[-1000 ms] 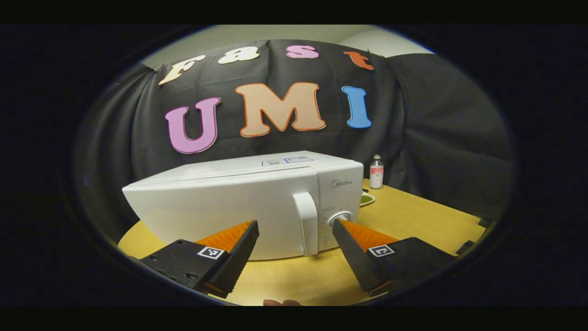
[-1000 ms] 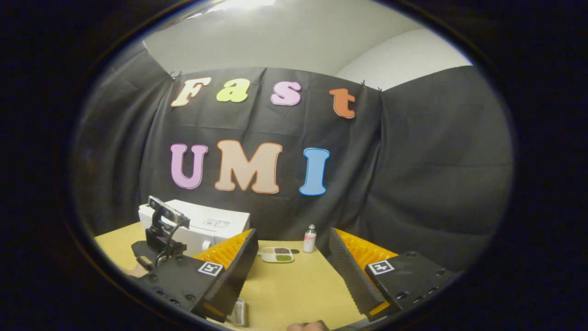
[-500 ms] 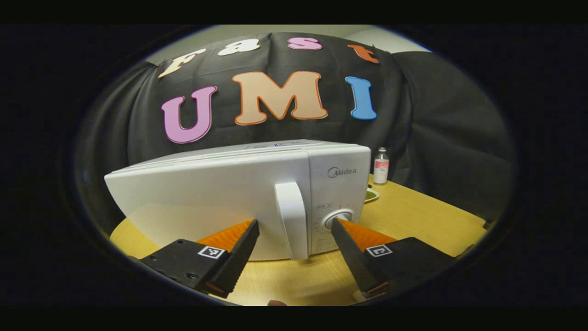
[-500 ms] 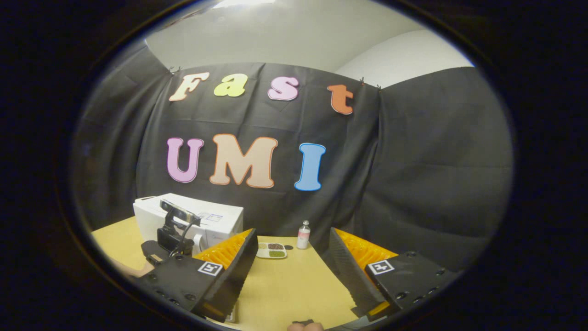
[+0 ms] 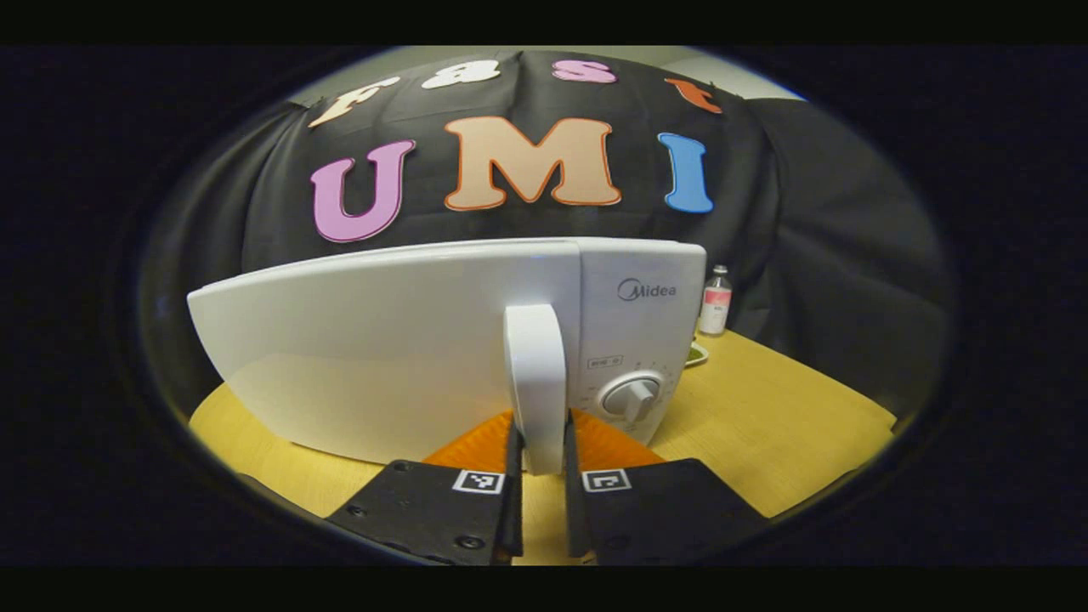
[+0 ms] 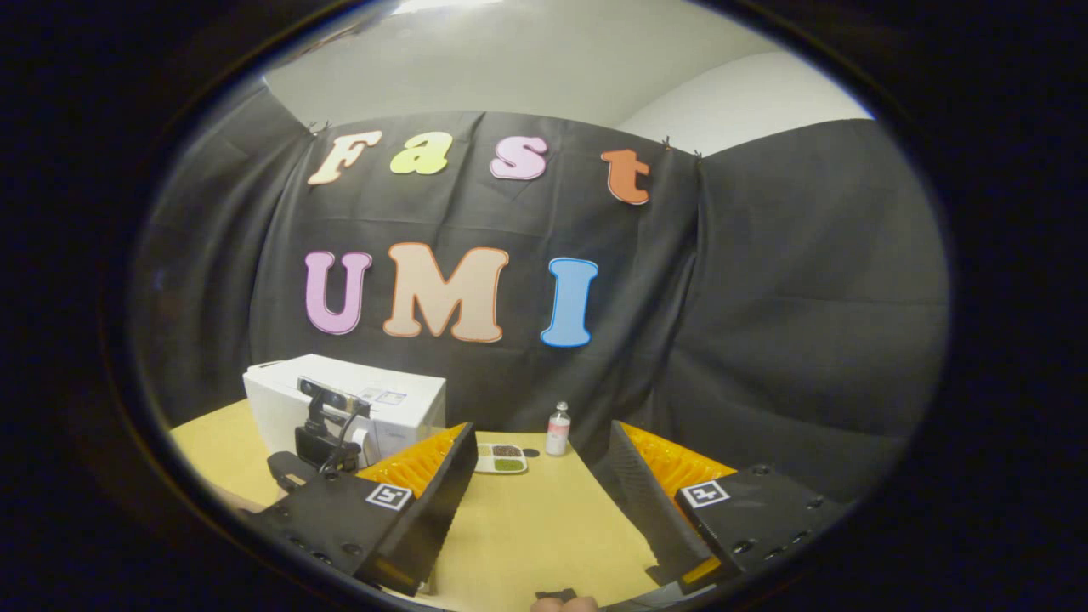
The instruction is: Open the microwave oven with the left hand, put the food in, and close the microwave oven.
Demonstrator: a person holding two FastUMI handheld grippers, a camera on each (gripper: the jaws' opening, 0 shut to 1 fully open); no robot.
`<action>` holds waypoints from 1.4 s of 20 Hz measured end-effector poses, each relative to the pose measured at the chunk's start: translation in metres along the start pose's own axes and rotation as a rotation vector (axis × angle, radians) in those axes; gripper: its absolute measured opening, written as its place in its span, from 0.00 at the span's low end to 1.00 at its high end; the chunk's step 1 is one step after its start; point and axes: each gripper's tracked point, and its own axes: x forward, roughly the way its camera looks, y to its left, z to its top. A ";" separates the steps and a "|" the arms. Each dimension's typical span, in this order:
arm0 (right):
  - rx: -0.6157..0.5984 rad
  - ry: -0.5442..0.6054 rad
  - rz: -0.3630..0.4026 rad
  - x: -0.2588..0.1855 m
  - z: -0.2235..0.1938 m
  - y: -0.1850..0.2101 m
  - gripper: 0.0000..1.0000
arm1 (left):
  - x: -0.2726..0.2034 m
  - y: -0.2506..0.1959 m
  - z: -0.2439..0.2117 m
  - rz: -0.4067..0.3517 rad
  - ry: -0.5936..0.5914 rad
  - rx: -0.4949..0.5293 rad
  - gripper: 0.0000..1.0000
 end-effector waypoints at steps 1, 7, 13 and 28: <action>0.000 0.001 0.003 0.000 0.000 0.001 0.96 | 0.000 -0.001 0.002 -0.019 -0.009 -0.008 0.17; 0.001 0.007 0.013 -0.002 -0.003 0.004 0.96 | 0.000 -0.003 0.001 -0.057 -0.001 0.003 0.00; -0.003 -0.005 0.027 -0.008 0.004 0.015 0.96 | -0.002 -0.002 0.000 -0.096 0.045 0.025 0.01; 0.017 0.010 0.165 -0.033 -0.010 0.106 0.99 | -0.185 0.051 -0.055 -0.181 0.088 0.012 0.01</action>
